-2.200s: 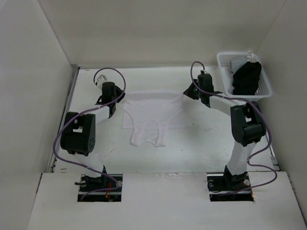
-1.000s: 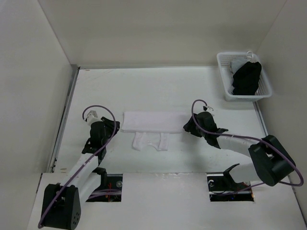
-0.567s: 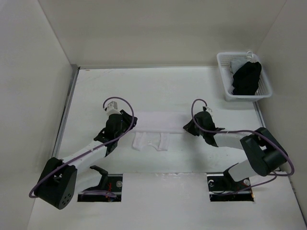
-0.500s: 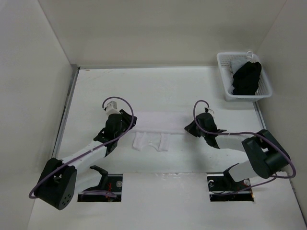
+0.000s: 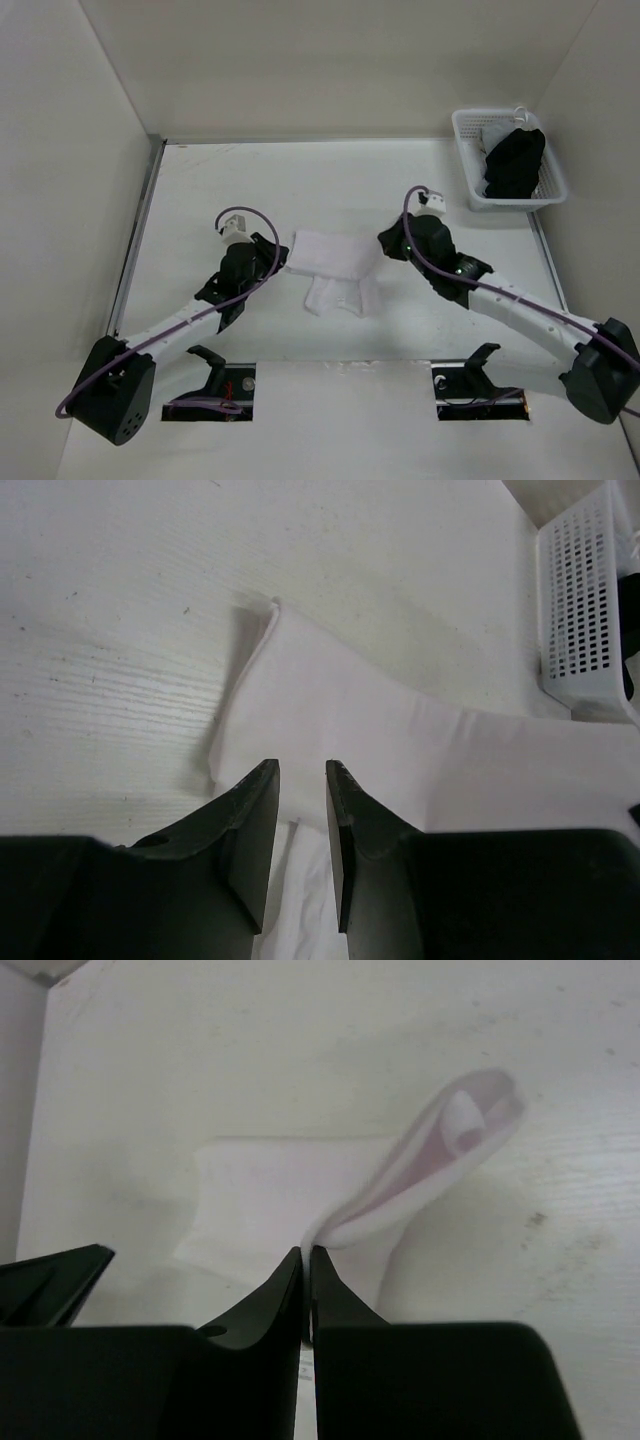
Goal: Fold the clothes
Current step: Fold the tank top
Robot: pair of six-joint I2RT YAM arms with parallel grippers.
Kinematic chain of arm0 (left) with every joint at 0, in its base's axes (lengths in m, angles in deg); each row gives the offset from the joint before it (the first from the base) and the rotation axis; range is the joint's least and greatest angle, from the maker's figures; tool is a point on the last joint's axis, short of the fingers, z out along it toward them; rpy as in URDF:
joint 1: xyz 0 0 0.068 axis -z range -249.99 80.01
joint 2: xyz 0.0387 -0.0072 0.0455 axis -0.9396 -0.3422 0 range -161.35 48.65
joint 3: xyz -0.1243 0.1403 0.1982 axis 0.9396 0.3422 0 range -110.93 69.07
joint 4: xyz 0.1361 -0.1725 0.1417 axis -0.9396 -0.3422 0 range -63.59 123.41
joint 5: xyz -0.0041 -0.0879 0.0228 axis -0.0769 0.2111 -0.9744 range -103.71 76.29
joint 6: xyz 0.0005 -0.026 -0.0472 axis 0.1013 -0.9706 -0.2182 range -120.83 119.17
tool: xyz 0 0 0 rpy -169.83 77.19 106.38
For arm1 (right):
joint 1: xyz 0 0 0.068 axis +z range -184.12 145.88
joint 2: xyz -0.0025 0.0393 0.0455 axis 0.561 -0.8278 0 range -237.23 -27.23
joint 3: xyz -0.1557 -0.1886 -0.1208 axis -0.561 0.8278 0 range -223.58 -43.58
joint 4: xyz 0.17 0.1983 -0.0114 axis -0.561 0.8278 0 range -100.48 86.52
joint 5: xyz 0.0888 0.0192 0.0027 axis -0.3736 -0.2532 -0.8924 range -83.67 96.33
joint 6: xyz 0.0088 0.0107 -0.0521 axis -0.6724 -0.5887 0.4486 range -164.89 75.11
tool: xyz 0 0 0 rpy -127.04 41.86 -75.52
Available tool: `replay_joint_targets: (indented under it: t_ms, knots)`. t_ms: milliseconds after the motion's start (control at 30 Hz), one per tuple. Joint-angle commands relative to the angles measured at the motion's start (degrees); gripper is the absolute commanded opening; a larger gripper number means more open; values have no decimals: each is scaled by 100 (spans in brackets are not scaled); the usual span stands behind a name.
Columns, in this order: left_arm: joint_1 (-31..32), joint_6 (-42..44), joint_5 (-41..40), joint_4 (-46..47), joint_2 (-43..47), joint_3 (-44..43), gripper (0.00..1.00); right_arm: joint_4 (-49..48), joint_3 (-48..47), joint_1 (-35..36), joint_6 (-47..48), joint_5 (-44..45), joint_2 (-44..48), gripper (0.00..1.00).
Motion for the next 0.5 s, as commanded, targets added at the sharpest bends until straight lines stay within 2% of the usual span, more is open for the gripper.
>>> replay_joint_targets:
  t_ms: [0,167,367,433,467]
  knots:
    - [-2,-75,68,314,221,74,24,607,-1029,614,783,405,-620,8]
    - [-98,-145,121,332,529,267,25,1160,-2724,1327,1276,422,-2473,9]
    - [-405,-171,296,279,942,513,25,1969,-4904,1723,1383,300,-4627,9]
    - [-581,-197,428,279,1065,610,26,2259,-5503,1767,1330,274,-5182,14]
    - [-669,-215,507,270,1126,654,26,2330,-5697,1811,1269,282,-5367,24]
